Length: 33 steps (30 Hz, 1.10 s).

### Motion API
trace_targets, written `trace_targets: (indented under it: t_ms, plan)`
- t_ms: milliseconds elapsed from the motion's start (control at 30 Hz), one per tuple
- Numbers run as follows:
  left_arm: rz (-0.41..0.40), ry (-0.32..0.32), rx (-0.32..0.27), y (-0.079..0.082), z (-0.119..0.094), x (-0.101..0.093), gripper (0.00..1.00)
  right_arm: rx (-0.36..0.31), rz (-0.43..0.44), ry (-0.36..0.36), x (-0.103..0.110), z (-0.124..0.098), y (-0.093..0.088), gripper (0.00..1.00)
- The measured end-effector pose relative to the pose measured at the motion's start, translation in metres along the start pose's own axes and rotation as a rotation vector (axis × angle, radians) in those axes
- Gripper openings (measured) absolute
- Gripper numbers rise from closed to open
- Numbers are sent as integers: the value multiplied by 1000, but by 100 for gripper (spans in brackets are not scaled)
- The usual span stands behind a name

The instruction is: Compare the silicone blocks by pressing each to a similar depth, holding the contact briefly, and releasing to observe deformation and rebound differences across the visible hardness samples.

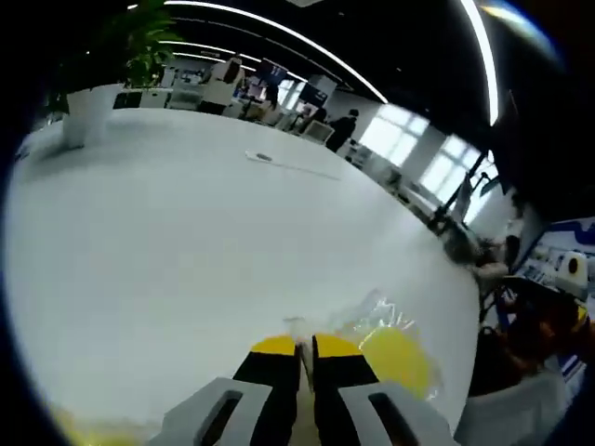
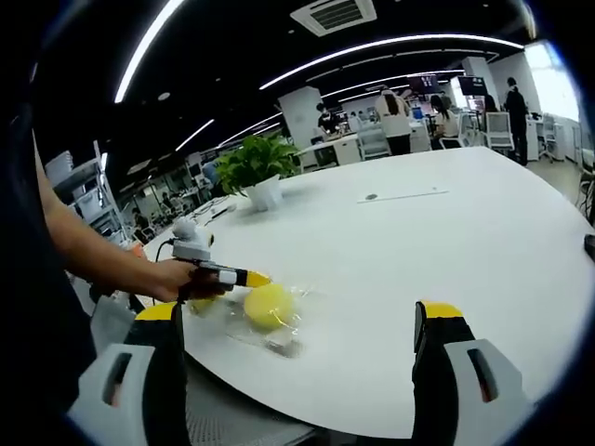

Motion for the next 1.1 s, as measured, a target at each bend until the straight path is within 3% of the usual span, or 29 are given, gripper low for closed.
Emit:
trace_targets:
  t_ms: [67,167,233,300,367,467,600,733,867,1000,1100]
  plan:
    - [57,11,13,1,1,0,5,5,3,-1,-1,1,-2,97]
    - [52,22,20,2,2,3,10,10,3,5,2,3,-3,97]
    - [55,36,27,5,-2,6,19,16,1,6,2,5,-3,97]
    - [81,41,16,9,-7,6,39,9,3,12,3,7,-2,97]
    - [175,50,-15,17,-13,5,54,19,-3,19,4,10,-3,97]
    - [152,-48,-100,34,-27,-5,69,61,5,39,5,16,-7,96]
    - [158,-118,-151,51,-54,-7,99,91,-74,35,8,20,-7,96]
    - [238,-117,-173,57,-90,3,100,104,-96,32,7,26,-7,96]
    - [283,-62,-188,56,-131,25,100,135,-124,28,11,33,-7,96]
    - [252,-1,-204,45,-167,49,100,136,-153,21,11,39,-8,96]
    - [255,52,-199,28,-193,67,100,135,-157,17,10,43,-10,96]
Point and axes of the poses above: the point that each gripper's makers call its tool centre point, and the gripper's own axes: z roughly forward along the fingers, x roughly to its left, y roughly out of its top, the point moved 6 cm from there along -z, roughly backward along the fingers, and after that the axes turned 9 degrees about z, right-handed, at the moved point
